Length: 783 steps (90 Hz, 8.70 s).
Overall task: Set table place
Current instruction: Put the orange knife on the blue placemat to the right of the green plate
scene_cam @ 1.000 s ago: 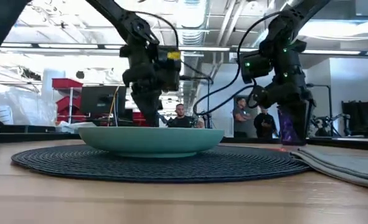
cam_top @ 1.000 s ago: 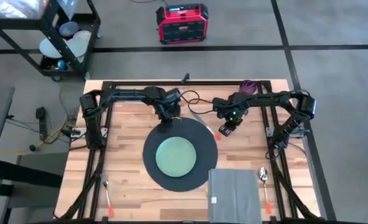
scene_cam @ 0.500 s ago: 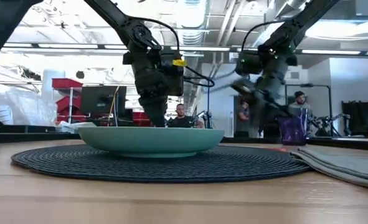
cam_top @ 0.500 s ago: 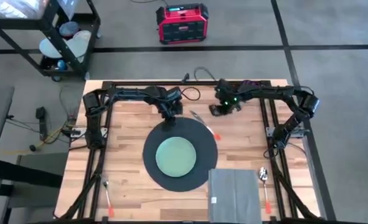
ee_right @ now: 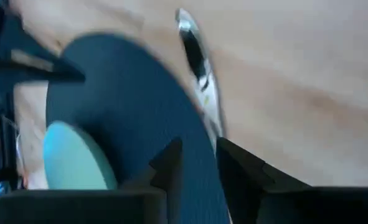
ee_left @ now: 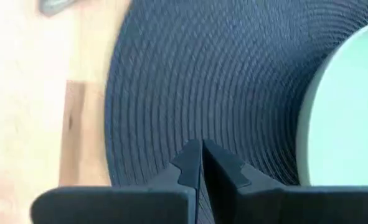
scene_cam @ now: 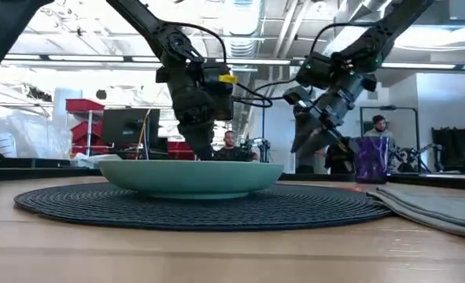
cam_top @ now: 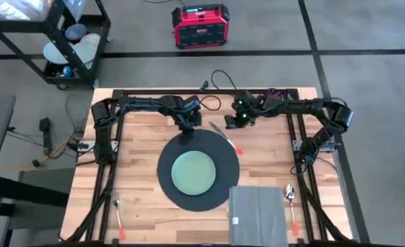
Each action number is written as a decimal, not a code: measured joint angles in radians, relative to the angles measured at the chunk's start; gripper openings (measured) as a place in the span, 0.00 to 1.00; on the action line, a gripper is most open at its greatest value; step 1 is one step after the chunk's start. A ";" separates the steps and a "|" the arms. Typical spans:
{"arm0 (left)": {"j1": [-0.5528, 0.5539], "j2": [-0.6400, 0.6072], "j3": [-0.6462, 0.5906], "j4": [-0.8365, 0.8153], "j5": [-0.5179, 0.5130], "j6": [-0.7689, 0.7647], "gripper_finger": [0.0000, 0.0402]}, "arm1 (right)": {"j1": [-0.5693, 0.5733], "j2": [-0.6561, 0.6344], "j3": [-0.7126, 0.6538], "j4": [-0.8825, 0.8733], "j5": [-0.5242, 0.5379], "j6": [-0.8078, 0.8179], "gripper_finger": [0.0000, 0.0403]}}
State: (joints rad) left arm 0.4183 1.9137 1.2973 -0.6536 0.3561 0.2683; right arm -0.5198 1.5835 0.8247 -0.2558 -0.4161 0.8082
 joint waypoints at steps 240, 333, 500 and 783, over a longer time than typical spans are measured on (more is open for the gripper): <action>0.056 -0.064 -0.173 0.100 -0.026 -0.070 0.00 | 0.309 0.083 -0.043 -0.196 0.262 0.003 0.03; 0.049 -0.172 -0.092 0.092 -0.064 -0.097 0.00 | 0.358 0.005 0.006 -0.221 0.132 -0.126 0.00; -0.053 -0.505 -0.524 0.123 -0.010 -0.171 0.00 | 0.306 0.101 0.040 -0.103 0.130 -0.142 0.00; -0.147 -0.262 -0.547 0.397 0.020 -0.374 0.00 | 0.128 0.057 0.043 -0.173 0.211 -0.286 0.00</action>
State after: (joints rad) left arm 0.2710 1.6520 0.7502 -0.2569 0.3763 -0.1059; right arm -0.3921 1.6409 0.8673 -0.4290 -0.2047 0.5224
